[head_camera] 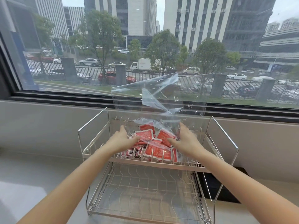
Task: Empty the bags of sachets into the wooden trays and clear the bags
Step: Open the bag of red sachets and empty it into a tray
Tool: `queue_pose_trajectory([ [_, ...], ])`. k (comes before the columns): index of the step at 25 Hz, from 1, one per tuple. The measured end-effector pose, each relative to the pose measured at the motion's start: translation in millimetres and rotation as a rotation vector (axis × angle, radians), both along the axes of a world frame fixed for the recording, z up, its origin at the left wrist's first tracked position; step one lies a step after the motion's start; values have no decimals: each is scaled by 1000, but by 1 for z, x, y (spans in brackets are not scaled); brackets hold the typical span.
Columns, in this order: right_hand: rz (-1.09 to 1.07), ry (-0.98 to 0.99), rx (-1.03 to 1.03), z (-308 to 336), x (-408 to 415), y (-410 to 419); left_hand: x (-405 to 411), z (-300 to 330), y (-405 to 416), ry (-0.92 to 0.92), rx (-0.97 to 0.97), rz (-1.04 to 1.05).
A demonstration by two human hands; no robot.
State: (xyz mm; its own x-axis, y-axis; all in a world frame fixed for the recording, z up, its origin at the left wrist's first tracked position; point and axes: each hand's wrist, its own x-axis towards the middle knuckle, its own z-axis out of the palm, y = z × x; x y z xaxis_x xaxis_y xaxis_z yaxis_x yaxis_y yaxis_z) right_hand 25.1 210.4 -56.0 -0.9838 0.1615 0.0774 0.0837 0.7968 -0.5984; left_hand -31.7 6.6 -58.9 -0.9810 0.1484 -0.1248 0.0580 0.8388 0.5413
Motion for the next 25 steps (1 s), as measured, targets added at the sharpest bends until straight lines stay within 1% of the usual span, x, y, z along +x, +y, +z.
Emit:
queue_pose_trajectory([
  [2, -19, 8, -7, -5, -3, 0, -2, -1, 1, 19, -44, -6],
  [4, -30, 26, 24, -6, -4, -1, 0, 0, 3, 46, -128, -5],
  [8, 5, 108, 57, -8, -1, -3, 3, -6, 9, 181, -330, -50],
  [10, 8, 152, 55, -10, 1, -3, 3, -8, 8, 228, -343, -55],
  [13, -3, 221, 41, -13, 3, -3, 6, -10, 7, 289, -218, -13],
  [15, -5, 280, 12, -15, 4, -3, 10, -9, 9, 382, -156, -10],
  [17, -16, 347, -34, -12, 5, -4, 13, -5, 12, 468, -33, 6],
  [20, -53, 455, -169, 1, 8, -5, 18, 12, 16, 540, 234, 14],
  [25, -6, 643, -374, 46, 31, -10, 46, 54, 20, 781, 457, -1],
])
